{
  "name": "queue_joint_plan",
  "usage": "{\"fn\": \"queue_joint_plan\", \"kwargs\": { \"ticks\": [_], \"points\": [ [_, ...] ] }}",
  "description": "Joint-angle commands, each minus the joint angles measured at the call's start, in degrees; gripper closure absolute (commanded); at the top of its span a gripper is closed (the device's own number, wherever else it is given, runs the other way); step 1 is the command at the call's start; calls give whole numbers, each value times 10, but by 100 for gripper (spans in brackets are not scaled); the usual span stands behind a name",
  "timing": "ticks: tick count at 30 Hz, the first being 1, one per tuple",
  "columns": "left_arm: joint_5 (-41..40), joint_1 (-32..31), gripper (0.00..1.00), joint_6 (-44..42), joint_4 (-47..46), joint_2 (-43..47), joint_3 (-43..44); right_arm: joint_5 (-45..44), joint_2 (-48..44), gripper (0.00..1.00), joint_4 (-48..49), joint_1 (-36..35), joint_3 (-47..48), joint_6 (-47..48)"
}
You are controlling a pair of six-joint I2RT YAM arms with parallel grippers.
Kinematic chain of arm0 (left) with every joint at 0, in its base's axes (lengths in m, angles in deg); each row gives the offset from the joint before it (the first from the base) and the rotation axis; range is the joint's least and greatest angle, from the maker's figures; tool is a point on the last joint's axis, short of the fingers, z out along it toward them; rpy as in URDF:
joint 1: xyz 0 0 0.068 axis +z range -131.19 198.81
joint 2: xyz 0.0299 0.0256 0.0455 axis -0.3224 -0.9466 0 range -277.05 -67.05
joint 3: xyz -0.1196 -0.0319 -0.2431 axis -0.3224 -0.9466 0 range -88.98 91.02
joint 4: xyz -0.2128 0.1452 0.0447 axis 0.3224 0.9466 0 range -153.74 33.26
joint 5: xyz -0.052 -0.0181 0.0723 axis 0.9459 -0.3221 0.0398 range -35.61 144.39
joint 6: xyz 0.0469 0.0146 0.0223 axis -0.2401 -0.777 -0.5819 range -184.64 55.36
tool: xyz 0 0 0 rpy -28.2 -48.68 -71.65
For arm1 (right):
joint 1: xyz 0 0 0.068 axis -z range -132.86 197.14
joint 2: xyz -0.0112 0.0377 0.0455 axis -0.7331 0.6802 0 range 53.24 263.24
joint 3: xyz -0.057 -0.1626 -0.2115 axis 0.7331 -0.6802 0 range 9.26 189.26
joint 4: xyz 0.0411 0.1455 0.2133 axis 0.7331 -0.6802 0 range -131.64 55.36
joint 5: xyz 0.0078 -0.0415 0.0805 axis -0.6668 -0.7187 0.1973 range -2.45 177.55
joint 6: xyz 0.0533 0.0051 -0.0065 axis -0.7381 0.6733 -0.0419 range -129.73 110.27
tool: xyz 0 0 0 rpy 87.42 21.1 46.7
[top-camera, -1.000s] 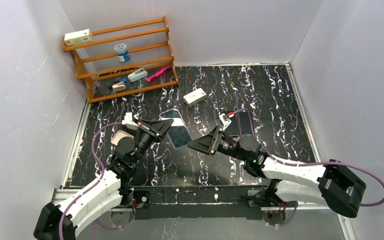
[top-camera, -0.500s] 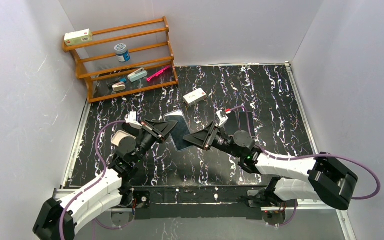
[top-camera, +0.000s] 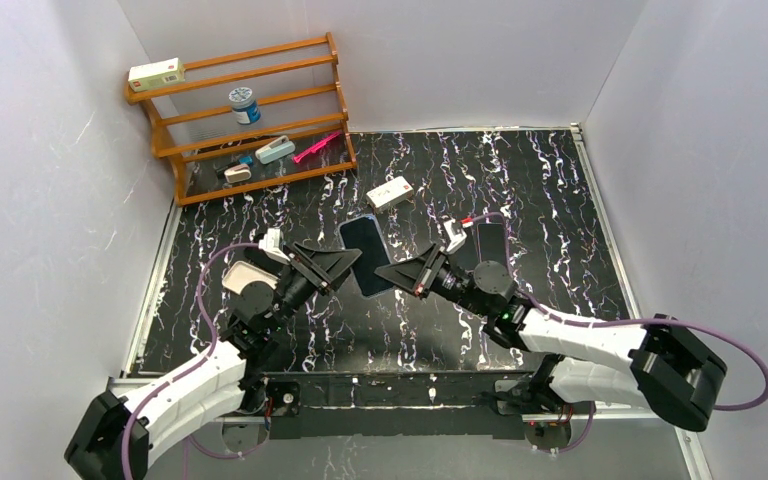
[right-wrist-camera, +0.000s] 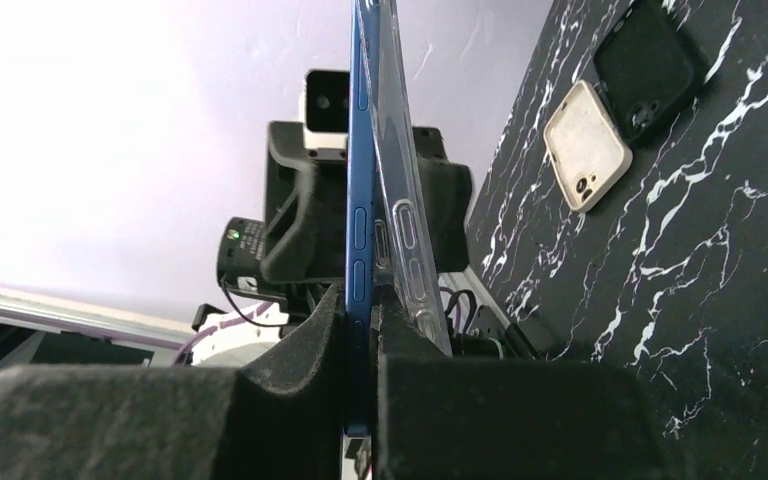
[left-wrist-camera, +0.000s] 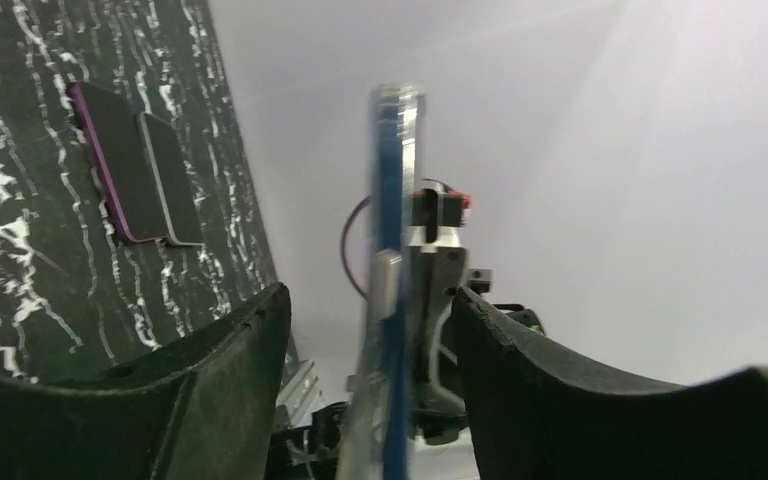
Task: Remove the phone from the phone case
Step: Remove the phone case from the phone.
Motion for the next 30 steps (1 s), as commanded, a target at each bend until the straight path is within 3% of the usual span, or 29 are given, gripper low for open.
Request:
{"fn": "queue_joint_plan", "kwargs": {
  "ticks": [1, 6, 15, 20, 30],
  "points": [
    [1, -2, 40, -35, -15, 0, -11, -47, -55, 99, 20, 8, 0, 16],
    [-1, -1, 37, -70, 3, 1, -15, -48, -76, 99, 17, 16, -18, 2],
    [52, -2, 41, -112, 7, -33, -2, -42, -82, 99, 17, 17, -17, -1],
    [38, -1, 44, -110, 7, -8, -21, -44, -86, 99, 15, 17, -19, -1],
    [75, -2, 37, -148, 12, 39, -35, -57, -98, 99, 2, 18, -15, 5]
  ]
}}
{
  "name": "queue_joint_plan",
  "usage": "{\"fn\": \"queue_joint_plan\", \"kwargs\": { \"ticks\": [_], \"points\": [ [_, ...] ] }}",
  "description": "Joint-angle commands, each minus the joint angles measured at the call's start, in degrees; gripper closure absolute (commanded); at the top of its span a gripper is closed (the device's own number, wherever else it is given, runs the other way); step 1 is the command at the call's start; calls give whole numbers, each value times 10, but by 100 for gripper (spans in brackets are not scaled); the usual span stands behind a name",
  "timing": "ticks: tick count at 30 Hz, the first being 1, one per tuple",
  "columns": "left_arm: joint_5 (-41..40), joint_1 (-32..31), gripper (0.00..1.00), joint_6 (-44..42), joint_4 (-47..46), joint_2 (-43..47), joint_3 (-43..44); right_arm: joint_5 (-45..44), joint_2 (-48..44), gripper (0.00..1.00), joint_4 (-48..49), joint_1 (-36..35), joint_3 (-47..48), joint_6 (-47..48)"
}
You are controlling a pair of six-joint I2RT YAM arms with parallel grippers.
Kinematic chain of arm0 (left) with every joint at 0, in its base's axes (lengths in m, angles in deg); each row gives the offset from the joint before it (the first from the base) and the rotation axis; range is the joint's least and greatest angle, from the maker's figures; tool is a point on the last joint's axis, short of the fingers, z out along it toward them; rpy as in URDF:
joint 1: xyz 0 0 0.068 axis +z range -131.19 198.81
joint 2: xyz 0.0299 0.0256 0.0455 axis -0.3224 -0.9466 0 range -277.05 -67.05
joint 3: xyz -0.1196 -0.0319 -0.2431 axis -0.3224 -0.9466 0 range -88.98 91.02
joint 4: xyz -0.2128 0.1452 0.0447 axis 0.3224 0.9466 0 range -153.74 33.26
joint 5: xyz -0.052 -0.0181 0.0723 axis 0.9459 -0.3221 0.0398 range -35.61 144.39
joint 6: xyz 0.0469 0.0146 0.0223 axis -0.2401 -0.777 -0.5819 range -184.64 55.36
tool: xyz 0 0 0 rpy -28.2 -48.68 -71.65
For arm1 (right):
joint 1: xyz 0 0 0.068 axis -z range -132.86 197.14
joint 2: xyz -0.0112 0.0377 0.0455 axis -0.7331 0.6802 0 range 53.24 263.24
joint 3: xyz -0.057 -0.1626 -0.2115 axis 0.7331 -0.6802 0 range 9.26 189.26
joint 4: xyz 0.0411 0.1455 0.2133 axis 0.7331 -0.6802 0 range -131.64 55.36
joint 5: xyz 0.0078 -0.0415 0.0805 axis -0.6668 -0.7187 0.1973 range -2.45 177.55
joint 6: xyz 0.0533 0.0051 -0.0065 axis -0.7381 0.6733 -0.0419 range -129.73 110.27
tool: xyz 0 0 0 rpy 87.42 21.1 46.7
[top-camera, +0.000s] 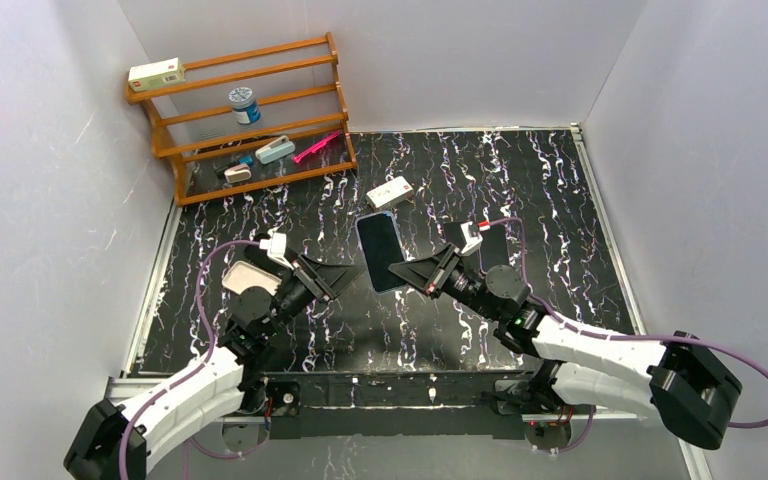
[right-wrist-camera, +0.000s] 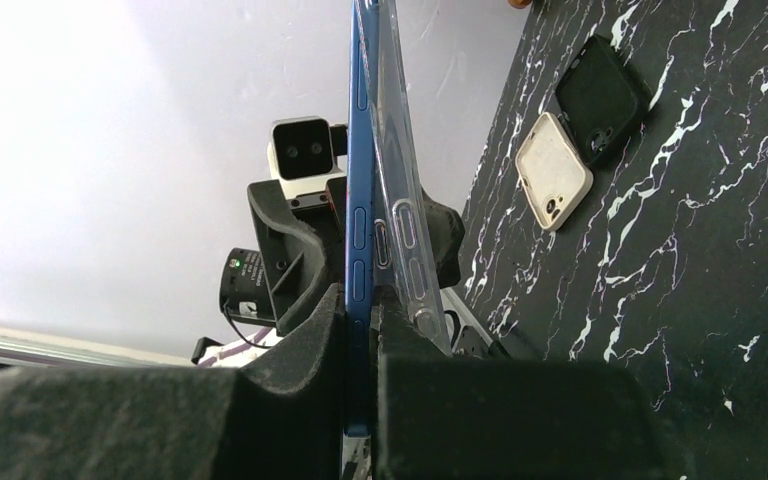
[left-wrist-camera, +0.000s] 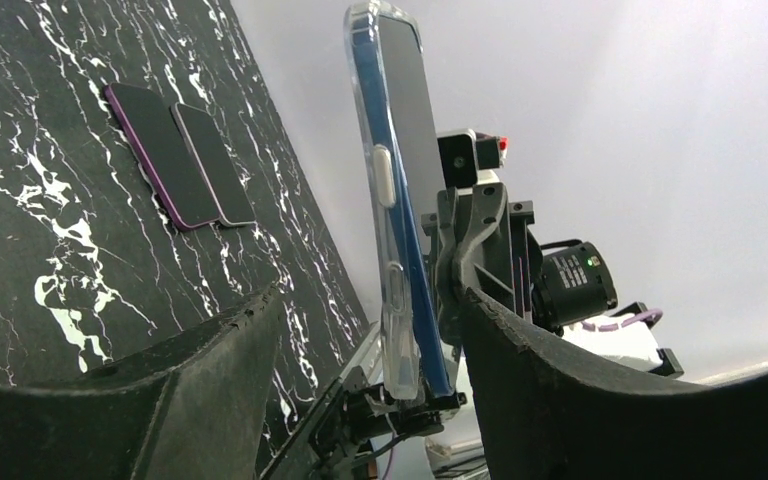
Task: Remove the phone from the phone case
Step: Remove the phone case from the phone.
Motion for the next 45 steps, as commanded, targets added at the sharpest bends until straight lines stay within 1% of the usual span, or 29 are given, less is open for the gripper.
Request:
{"fn": "queue_joint_plan", "kwargs": {
  "ticks": [1, 4, 7, 12, 15, 21, 26, 28, 30, 31, 35, 36, 38, 39, 43, 45],
  "points": [
    [34, -1, 37, -39, -2, 10, -7, -15, -23, 99, 53, 1, 17, 0],
    [60, -2, 38, -57, -1, -4, 0, -16, -26, 99, 53, 1, 15, -4],
    [73, -2, 42, -60, -4, -17, 2, -15, -28, 99, 54, 2, 16, -6],
    [98, -2, 44, -67, -12, -39, 11, -10, -26, 99, 55, 1, 21, -6],
    [103, -2, 45, -68, -14, -45, 13, -6, -24, 99, 59, 1, 21, -6],
    [104, -1, 44, -65, -19, -57, 23, 4, -14, 99, 60, 2, 28, -6],
    [110, -2, 44, -56, -35, -73, 49, 38, 7, 99, 65, 1, 32, -12],
    [109, -3, 46, -53, -43, -79, 62, 49, 15, 99, 68, 2, 31, -16],
    [105, -3, 51, -51, -45, -85, 73, 58, 21, 99, 69, 1, 29, -18],
    [103, -3, 56, -50, -45, -90, 75, 63, 21, 99, 69, 1, 29, -20],
    [87, -2, 80, -58, -45, -104, 75, 78, 15, 99, 58, 1, 19, -22],
    [80, -3, 87, -61, -45, -106, 71, 81, 10, 99, 53, 2, 17, -23],
    [60, -2, 99, -70, -35, -109, 63, 86, 1, 99, 41, 2, 12, -22],
    [46, -2, 100, -77, -23, -108, 61, 88, -4, 99, 33, 1, 11, -20],
    [-26, -2, 100, -117, 73, -103, 66, 85, -33, 99, -5, 2, 9, 1],
    [-80, -3, 100, -123, 136, -97, 74, 77, -52, 99, -28, 1, 8, 15]
  ]
}}
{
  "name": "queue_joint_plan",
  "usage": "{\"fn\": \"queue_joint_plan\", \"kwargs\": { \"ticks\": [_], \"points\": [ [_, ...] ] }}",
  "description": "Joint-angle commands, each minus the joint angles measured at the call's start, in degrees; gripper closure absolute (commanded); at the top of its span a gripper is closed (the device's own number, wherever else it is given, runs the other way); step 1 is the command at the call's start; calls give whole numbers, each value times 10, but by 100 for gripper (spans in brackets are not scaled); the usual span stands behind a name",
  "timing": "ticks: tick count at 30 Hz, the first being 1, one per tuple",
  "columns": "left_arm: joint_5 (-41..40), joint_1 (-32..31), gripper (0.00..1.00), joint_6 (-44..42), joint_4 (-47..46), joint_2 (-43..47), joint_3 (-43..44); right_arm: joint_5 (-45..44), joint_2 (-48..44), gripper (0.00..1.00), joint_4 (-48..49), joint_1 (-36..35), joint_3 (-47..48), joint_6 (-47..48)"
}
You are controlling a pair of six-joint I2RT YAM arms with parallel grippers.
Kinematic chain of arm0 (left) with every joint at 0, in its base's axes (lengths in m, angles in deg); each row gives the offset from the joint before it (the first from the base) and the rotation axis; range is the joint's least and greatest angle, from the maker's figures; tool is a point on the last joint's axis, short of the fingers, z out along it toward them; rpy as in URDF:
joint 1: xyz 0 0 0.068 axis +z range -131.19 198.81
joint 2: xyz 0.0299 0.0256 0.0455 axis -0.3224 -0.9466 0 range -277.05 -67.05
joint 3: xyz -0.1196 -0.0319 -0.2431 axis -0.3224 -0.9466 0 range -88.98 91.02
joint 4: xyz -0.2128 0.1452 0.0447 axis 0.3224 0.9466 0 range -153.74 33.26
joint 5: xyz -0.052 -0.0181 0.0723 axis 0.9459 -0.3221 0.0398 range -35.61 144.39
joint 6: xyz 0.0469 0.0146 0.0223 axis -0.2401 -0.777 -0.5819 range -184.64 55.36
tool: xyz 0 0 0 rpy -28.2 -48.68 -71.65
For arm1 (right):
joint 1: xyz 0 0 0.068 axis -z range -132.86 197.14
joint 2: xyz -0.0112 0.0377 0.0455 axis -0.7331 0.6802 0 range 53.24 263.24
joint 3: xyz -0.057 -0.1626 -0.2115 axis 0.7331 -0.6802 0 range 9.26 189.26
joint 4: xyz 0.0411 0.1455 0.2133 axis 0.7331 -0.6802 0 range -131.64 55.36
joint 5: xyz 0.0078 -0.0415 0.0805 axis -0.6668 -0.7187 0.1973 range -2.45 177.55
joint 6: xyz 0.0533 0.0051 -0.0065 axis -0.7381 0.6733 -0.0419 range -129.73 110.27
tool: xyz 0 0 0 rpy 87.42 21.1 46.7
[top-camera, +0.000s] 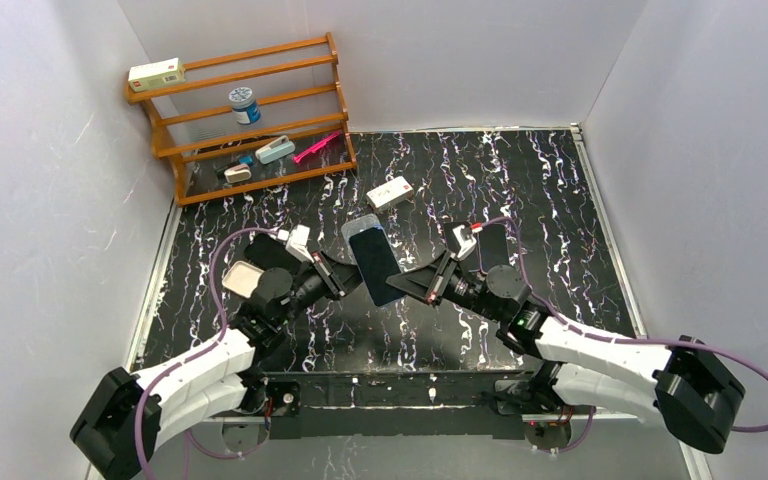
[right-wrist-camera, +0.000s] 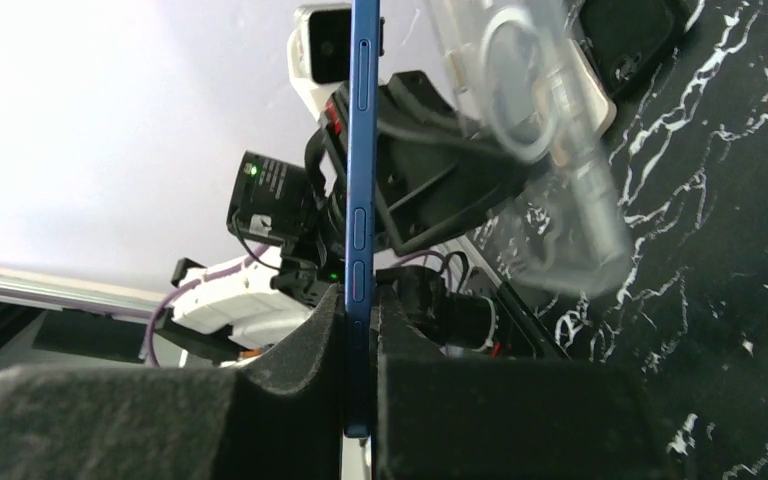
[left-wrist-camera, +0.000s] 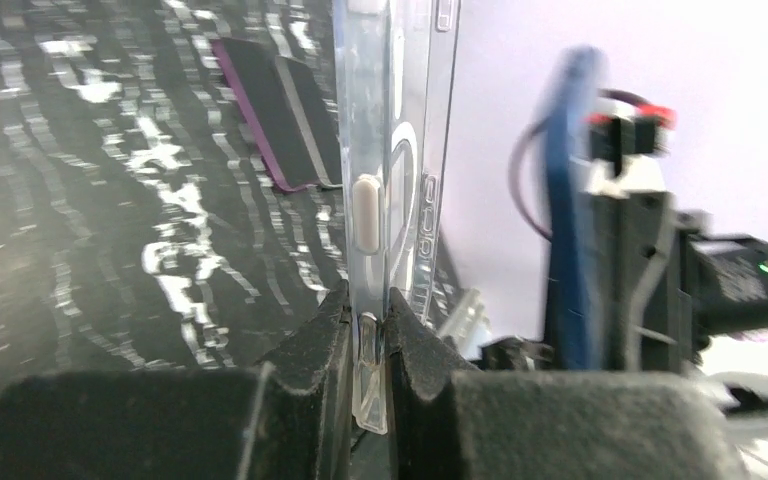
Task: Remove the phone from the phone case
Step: Remove the phone case from the phone, then place the phone case at the center of the board.
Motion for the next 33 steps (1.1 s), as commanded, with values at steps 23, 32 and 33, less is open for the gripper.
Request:
{"fn": "queue_joint_plan", "kwargs": {
  "ticks": [23, 32, 33],
  "points": [
    [-317, 162, 100, 13, 382, -331, 327, -209, -184, 99, -283, -1, 0, 202],
    [-294, 224, 98, 36, 404, -423, 368, -198, -155, 99, -275, 1, 0, 210],
    [-292, 228, 97, 38, 402, -424, 365, -197, -152, 99, -274, 0, 0, 211]
  ]
}}
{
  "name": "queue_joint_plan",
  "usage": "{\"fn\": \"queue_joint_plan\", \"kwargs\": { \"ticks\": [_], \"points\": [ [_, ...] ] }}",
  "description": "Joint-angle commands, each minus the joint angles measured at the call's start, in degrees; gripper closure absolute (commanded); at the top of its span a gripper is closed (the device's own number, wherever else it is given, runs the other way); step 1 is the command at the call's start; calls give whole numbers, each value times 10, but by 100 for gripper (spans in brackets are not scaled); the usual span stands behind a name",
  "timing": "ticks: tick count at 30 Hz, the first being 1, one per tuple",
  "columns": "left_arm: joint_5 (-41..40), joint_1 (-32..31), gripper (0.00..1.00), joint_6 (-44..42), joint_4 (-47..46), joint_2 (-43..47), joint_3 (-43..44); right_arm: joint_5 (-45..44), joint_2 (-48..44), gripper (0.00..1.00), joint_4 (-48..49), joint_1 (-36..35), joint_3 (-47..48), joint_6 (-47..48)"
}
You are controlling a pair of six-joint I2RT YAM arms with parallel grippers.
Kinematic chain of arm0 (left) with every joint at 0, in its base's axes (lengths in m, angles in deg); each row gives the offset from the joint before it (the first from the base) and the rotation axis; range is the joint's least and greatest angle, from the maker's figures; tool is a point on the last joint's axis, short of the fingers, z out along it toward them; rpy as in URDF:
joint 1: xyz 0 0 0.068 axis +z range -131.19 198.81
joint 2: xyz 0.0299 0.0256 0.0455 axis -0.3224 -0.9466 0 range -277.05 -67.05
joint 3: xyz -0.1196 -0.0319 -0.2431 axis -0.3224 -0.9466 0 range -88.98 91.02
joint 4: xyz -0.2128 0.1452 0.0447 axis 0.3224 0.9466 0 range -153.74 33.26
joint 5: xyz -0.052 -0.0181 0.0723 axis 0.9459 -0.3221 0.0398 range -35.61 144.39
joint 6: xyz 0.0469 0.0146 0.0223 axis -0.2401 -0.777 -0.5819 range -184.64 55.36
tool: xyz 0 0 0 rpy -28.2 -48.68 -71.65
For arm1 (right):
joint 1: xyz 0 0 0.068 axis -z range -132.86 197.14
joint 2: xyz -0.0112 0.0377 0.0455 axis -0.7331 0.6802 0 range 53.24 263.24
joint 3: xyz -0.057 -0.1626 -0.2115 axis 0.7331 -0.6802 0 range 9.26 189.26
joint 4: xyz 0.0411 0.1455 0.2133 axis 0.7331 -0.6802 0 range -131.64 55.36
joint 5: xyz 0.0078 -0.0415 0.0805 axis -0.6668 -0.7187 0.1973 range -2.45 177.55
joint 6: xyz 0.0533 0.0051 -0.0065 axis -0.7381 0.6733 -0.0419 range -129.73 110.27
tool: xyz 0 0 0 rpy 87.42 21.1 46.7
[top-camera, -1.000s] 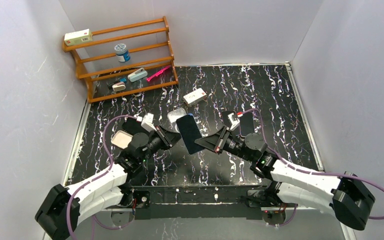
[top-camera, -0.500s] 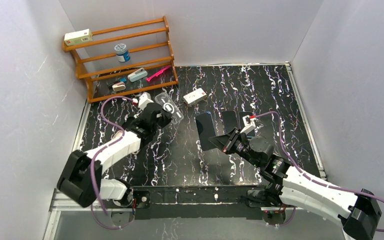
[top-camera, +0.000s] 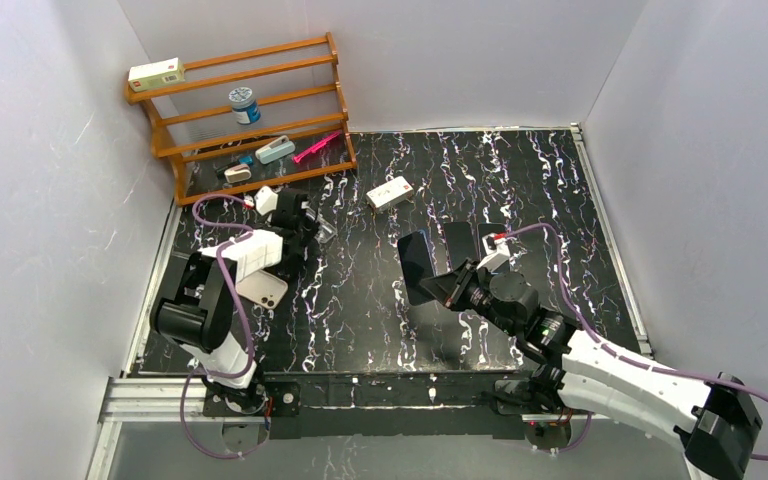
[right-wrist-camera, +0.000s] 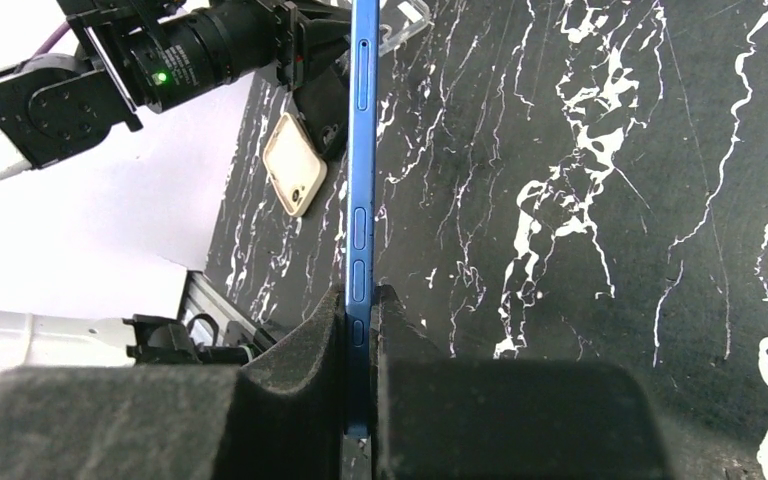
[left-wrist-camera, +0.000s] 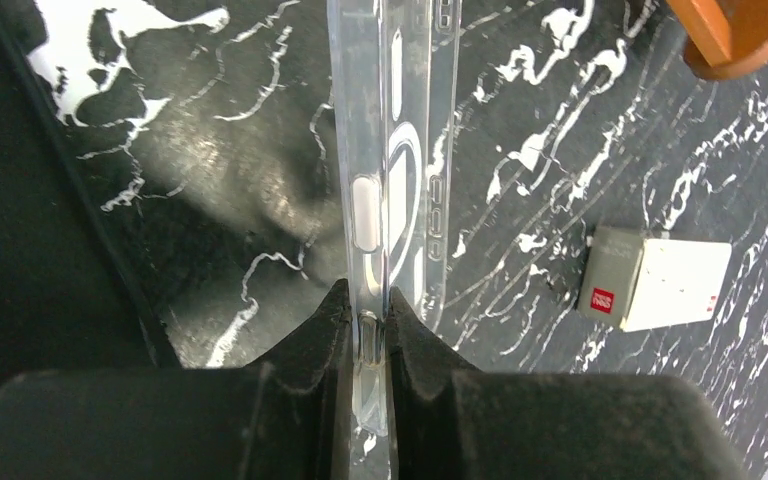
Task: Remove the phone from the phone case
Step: Place the phone case at the center of the board, then place the phone at the center of the board.
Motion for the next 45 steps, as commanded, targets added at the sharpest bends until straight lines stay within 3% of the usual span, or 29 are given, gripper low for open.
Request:
{"fn": "queue_joint_plan", "kwargs": {
  "ticks": [1, 14, 17, 23, 28, 38, 45],
  "points": [
    [-8, 21, 96, 16, 21, -6, 11, -6, 4, 99, 53, 2, 3, 11],
    [-20, 57, 92, 43, 37, 32, -31, 2, 42, 99, 66, 1, 2, 12],
    [-11, 62, 82, 34, 43, 40, -33, 3, 48, 99, 68, 1, 1, 13],
    [-26, 66, 53, 17, 59, 71, -42, -15, 58, 99, 53, 2, 7, 18],
    [-29, 67, 36, -8, 91, 95, -23, -6, 86, 99, 49, 14, 24, 29],
    [8, 67, 9, -121, 206, 247, 6, 101, 212, 99, 120, 129, 46, 18],
    [47, 67, 2, -252, 297, 394, 9, 122, 306, 99, 184, 187, 60, -7]
  ]
}}
